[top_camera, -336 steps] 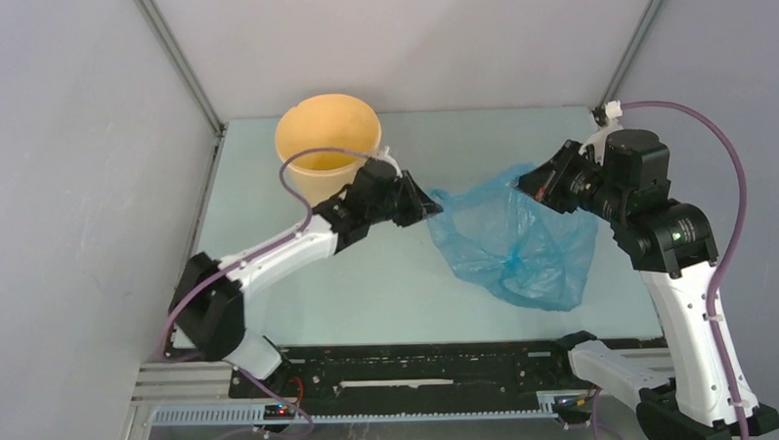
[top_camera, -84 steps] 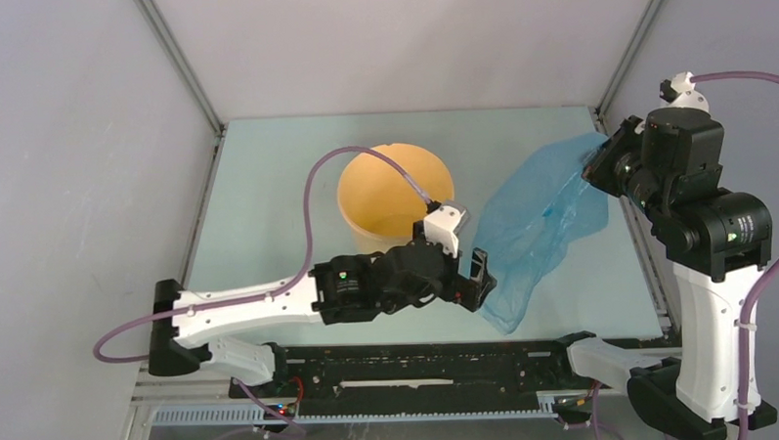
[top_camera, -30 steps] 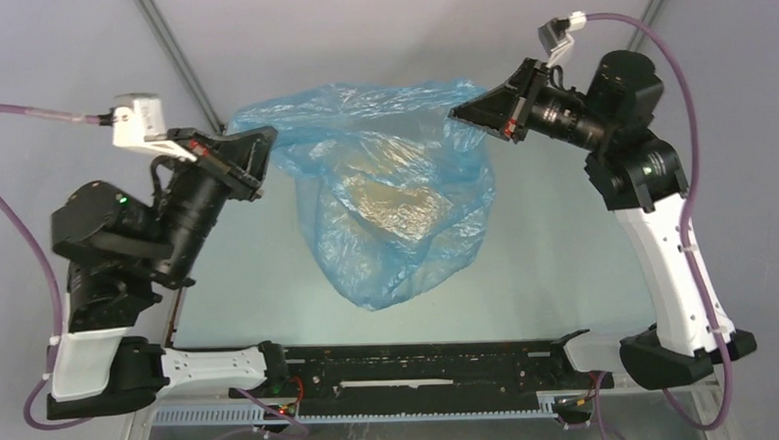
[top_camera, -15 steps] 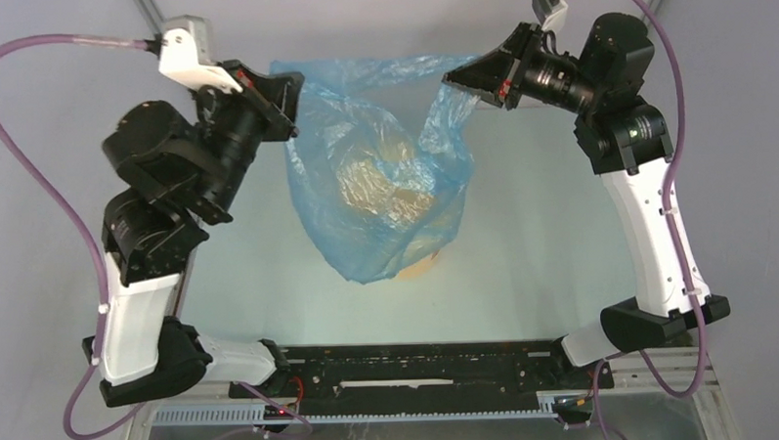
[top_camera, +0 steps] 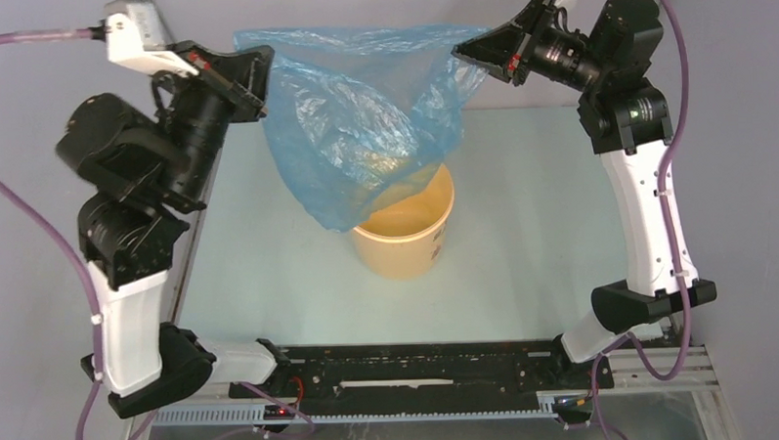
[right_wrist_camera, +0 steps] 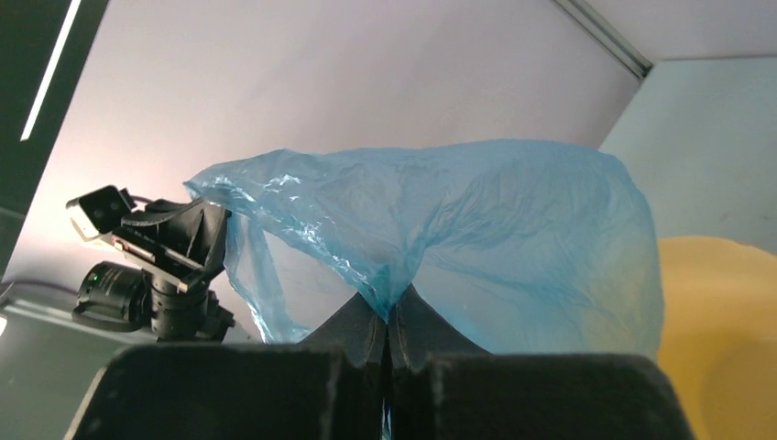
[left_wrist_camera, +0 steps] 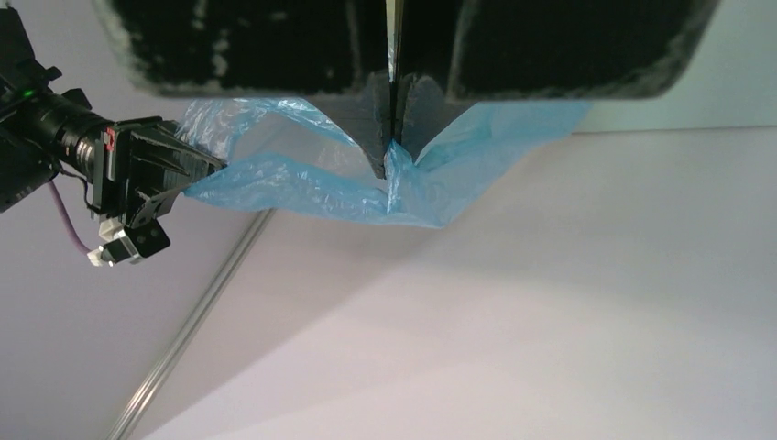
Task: Put the trash bags into the trash bin
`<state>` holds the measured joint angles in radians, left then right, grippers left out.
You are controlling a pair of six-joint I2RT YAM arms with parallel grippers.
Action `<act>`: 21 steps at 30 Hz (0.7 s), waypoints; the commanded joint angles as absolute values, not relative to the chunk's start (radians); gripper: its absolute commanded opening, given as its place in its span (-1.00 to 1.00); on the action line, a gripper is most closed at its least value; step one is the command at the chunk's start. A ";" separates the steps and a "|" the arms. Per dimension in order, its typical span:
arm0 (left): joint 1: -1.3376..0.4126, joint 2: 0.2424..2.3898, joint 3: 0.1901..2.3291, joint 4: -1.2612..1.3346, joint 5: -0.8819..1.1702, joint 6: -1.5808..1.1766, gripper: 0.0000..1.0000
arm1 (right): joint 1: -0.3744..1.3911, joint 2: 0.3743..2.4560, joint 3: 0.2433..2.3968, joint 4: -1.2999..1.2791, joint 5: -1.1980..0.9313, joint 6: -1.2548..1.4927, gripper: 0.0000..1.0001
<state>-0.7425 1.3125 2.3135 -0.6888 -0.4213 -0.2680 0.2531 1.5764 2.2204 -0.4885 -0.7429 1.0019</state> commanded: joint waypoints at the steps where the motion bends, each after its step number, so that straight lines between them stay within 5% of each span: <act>1: -0.671 1.322 2.214 -0.683 -0.282 -0.352 -1.00 | 0.227 1.562 2.160 -0.468 -0.766 1.008 -1.00; 21: -0.677 1.335 2.080 -0.615 -0.016 -0.584 -0.99 | 0.135 1.392 1.962 -0.614 -0.825 0.937 -1.00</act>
<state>-0.6647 1.3788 2.1014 -0.6540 -0.0521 -0.5297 0.1371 1.4178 2.0296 -0.5892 -0.7708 0.9440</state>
